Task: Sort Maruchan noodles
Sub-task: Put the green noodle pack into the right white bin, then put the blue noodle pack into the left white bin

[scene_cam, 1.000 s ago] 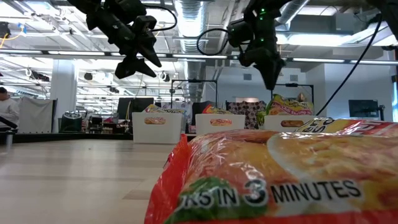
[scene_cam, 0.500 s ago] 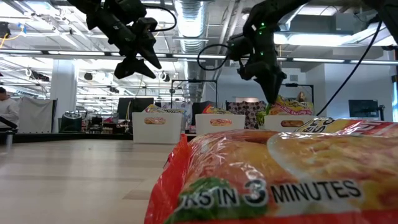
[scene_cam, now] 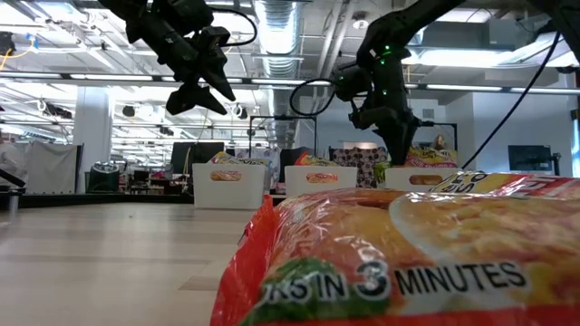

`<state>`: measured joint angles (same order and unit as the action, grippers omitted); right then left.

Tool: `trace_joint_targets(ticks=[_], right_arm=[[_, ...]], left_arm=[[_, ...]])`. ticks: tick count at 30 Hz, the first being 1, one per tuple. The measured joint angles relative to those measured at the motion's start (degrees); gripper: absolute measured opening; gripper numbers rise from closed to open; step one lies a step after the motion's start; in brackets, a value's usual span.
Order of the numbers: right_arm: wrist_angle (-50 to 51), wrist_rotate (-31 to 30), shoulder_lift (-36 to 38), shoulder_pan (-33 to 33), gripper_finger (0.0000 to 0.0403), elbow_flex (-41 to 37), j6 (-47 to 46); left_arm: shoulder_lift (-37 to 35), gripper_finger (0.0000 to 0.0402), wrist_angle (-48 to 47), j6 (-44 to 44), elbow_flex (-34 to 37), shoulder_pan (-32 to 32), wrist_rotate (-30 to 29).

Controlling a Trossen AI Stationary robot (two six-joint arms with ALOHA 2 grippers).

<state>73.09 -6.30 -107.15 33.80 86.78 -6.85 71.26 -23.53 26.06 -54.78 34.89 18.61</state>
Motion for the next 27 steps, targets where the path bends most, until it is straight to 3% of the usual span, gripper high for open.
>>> trace_joint_targets(ticks=[14,27], right_arm=[[-2.73,2.57,-0.05,-0.4,0.012,-0.31,0.82],[9.19,3.43,0.34,-2.81,0.012,15.95,1.13]], left_arm=[[0.0,0.0148,0.11,0.09,0.0,0.02,-1.31],[0.0,0.0148,0.2,-0.13,0.0,0.02,-2.69]])
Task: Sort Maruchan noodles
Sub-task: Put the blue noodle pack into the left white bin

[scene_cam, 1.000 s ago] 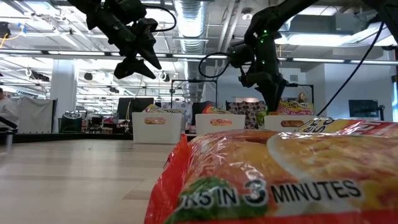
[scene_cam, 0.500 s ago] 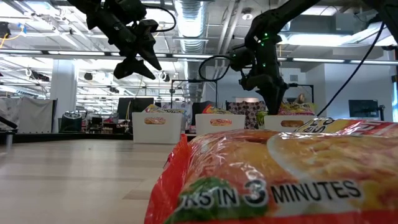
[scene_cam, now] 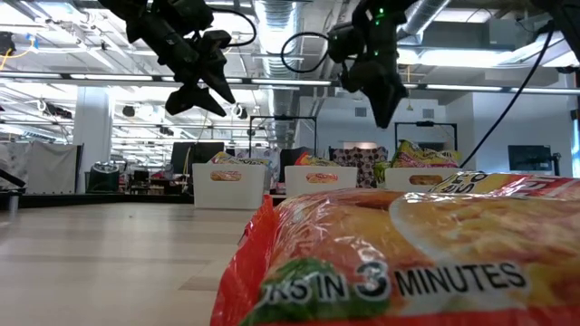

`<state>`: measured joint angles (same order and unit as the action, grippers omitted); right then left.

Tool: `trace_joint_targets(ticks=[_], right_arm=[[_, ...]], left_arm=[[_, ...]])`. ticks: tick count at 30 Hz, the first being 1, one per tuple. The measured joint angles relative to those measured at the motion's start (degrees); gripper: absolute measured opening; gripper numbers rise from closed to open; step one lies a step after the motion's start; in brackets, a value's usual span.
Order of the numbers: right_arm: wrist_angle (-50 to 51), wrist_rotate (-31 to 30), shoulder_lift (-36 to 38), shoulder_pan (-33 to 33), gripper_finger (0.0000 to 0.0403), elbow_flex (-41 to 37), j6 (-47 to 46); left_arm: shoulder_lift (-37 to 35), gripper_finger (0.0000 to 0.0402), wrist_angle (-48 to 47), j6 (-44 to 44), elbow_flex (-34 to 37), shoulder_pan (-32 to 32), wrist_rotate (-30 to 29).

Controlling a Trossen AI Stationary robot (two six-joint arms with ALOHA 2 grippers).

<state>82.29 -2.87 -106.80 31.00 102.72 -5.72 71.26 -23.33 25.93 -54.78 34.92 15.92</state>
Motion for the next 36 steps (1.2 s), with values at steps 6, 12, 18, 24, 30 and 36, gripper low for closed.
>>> trace_joint_targets(ticks=[6,12,18,24,30,36], right_arm=[[8.22,0.18,0.0,-2.39,0.012,1.7,-0.33],[7.92,5.11,4.23,-5.51,0.012,1.04,-4.79],[7.14,3.83,11.09,-9.43,0.012,-1.94,-11.94],[2.95,-0.28,21.27,-12.88,0.012,-13.19,-22.24],[-5.01,-1.37,32.39,-13.73,0.012,-27.98,-33.85],[-7.28,1.17,39.25,-14.97,0.012,-38.43,-40.07]], left_arm=[[0.0,0.0148,-0.15,0.07,0.0,0.0,2.11],[0.0,0.0148,0.34,-0.17,0.0,-0.02,3.19],[0.0,0.0148,0.64,-0.56,0.0,-0.02,3.2],[0.0,0.0148,0.59,-1.46,0.0,-0.02,3.3],[0.0,0.0148,0.53,-1.46,0.0,-0.02,3.34],[0.0,0.0148,0.08,-1.43,0.0,-0.01,3.37]])
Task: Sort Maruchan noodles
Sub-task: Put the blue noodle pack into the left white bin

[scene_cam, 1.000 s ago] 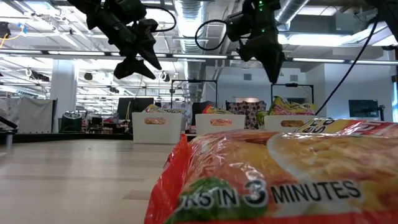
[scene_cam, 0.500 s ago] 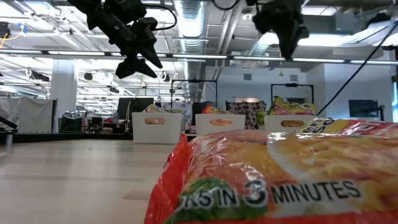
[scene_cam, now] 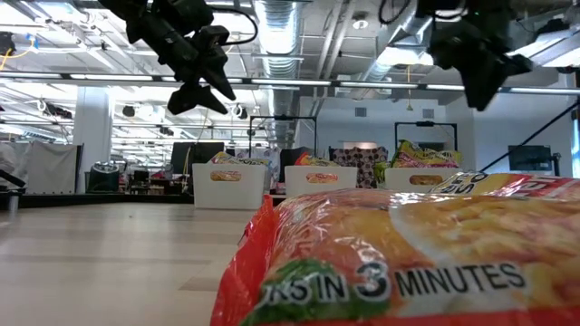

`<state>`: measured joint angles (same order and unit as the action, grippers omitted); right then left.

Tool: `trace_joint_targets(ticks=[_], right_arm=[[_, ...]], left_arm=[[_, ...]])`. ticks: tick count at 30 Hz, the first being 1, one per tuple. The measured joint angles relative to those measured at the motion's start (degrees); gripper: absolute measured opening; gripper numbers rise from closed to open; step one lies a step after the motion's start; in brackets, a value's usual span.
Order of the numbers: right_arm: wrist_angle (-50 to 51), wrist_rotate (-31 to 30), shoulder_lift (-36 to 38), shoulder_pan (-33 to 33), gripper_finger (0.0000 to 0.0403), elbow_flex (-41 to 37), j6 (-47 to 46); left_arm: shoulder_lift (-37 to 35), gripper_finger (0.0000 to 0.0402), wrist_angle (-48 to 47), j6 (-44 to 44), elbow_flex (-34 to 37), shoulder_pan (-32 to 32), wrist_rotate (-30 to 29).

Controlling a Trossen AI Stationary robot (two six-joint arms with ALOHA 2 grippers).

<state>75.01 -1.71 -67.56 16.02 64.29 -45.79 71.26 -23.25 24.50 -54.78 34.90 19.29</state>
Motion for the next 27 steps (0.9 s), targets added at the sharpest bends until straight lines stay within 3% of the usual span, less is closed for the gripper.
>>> trace_joint_targets(ticks=[7,14,21,27], right_arm=[[-0.28,1.46,2.03,-1.9,0.0125,-4.84,-3.24],[-0.77,1.69,1.54,-3.16,0.0172,-7.41,-5.96],[-2.93,1.74,1.52,-0.68,0.022,-13.92,-11.81],[-9.19,1.85,1.55,3.27,0.0228,-18.35,-12.09]], left_arm=[[0.0,0.0148,-0.45,-0.03,0.0,-0.01,0.04],[0.0,0.0148,-0.48,-1.34,0.0,-0.01,0.07],[0.0,0.0148,-3.27,-2.82,0.0,-0.08,-0.02],[0.0,0.0148,-4.61,-3.94,0.0,-0.1,-0.04]])
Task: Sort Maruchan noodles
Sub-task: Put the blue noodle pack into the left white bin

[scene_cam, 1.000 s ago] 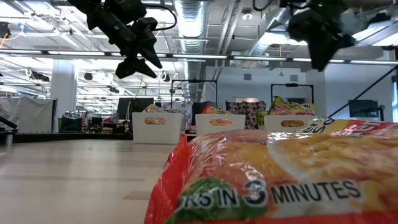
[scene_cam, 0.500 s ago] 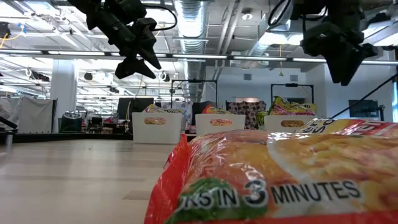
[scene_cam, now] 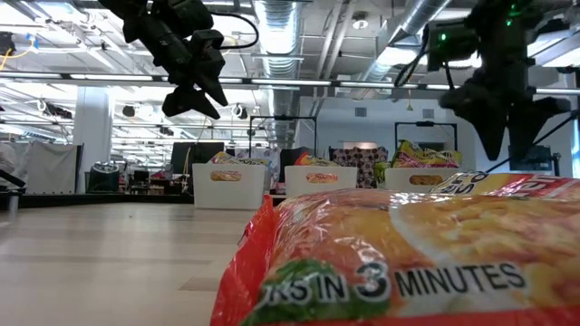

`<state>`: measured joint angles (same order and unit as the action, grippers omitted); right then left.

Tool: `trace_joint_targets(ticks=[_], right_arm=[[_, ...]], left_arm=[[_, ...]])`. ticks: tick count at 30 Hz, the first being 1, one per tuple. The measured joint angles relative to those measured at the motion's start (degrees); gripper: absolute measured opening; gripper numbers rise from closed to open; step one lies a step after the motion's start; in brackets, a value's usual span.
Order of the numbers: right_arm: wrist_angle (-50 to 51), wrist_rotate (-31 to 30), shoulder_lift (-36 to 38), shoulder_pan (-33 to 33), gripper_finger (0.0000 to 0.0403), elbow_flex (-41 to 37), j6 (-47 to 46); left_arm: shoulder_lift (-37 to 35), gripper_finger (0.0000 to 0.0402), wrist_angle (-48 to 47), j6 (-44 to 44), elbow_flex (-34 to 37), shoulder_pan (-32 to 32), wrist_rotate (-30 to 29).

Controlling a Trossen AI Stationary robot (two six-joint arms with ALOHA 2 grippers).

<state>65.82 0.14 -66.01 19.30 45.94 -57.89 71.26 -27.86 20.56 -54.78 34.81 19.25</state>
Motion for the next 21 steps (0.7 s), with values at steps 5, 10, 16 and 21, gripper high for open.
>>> trace_joint_targets(ticks=[5,10,16,21], right_arm=[[-0.61,-0.02,0.56,3.43,0.0227,-3.33,-1.98],[-5.1,0.64,1.28,5.74,0.0226,-7.13,-2.63],[-8.44,1.22,0.95,7.38,0.0226,-10.54,-3.18],[-10.11,1.34,1.02,7.93,0.0226,-12.96,-3.19]], left_arm=[[0.0,0.0148,-0.15,0.0,0.0,0.0,0.0],[0.0,0.0148,-0.15,-0.55,0.0,0.0,-0.02],[0.0,0.0148,-0.13,-1.09,0.0,0.0,-0.04],[0.0,0.0148,-0.15,-1.09,0.0,0.0,-0.09]])
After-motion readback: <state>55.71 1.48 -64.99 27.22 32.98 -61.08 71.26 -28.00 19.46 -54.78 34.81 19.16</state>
